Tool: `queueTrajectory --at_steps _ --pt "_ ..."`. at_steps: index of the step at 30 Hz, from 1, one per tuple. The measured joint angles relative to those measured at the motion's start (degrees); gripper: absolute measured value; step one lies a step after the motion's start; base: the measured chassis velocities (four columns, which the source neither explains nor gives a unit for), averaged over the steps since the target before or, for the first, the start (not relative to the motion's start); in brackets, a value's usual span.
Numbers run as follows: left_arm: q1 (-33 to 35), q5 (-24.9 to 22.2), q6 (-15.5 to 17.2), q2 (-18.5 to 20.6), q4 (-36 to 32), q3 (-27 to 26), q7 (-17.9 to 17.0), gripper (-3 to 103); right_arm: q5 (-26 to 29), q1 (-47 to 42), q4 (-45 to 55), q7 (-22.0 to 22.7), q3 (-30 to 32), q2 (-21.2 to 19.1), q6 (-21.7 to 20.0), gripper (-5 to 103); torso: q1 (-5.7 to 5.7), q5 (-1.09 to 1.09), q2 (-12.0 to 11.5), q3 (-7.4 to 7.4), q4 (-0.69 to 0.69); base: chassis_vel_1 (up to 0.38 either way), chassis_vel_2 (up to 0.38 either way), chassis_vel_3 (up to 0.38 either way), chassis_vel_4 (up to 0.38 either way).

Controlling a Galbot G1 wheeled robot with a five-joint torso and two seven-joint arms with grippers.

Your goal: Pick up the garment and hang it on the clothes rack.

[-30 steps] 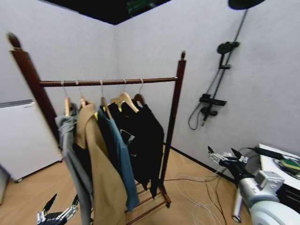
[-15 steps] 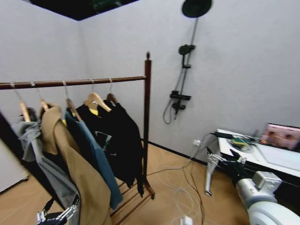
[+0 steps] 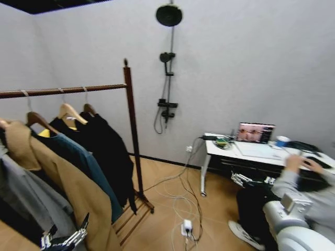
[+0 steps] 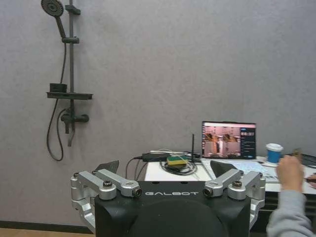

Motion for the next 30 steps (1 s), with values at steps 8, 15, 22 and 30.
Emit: queueTrajectory --at_steps 8,15,22,30 --pt "0.0 0.0 0.0 0.0 0.0 0.0 0.01 100 -0.62 1.0 -0.03 0.0 -1.54 -0.59 -0.02 100 0.0 0.0 0.0 0.0 0.0 0.022 -0.279 -0.283 0.031" --pt "0.0 0.0 0.0 0.0 0.0 0.0 0.0 100 -0.53 1.05 -0.53 -0.6 -1.26 -1.35 1.11 100 0.0 0.03 0.0 0.0 0.0 0.023 -0.27 -0.28 0.022" --pt "0.0 0.0 0.0 0.0 0.0 0.0 0.0 100 -0.36 1.22 -2.87 -2.03 -0.57 -2.05 2.66 100 0.0 0.02 0.0 0.0 0.0 0.023 -0.279 -0.276 0.018" --pt "0.0 0.0 0.0 0.0 0.0 0.0 0.01 100 -0.29 2.29 -6.28 -3.89 -0.58 -4.17 4.54 100 0.0 0.01 0.0 0.0 -0.01 0.072 -0.223 -0.24 0.076"
